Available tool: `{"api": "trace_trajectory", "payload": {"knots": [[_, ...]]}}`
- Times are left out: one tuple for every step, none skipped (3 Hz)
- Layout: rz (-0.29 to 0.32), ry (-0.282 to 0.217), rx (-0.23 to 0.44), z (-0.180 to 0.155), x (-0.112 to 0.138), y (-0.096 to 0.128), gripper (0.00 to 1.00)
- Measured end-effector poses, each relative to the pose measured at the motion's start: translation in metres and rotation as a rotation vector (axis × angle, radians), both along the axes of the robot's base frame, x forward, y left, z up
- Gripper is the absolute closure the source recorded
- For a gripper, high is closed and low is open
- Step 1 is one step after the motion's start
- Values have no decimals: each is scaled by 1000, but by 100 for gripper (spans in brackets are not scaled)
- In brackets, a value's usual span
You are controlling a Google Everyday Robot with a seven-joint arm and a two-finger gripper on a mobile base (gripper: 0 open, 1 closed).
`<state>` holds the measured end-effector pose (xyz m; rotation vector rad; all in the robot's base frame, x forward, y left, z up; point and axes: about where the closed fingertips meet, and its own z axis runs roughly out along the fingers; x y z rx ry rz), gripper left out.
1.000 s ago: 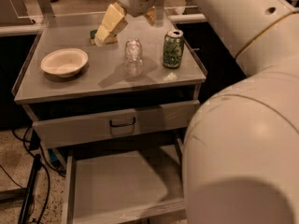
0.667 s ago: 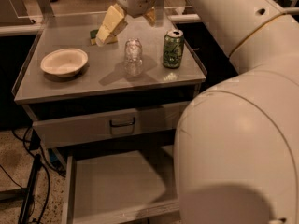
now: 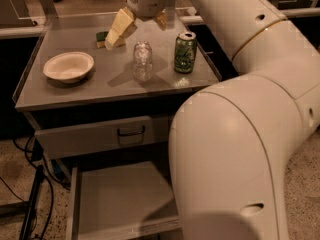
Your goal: Place water bottle into middle drawer
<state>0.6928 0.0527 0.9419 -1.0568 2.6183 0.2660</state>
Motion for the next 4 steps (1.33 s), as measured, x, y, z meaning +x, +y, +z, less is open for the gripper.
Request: {"api": "trace_trajectory", "payload": {"knots": [[-6,16,1,-11,8,1,0],[-7,20,6,-18,14,3,0],[-7,22,6,-20,16,3,0],[-4,32,-1,-31,20,1,0]]}}
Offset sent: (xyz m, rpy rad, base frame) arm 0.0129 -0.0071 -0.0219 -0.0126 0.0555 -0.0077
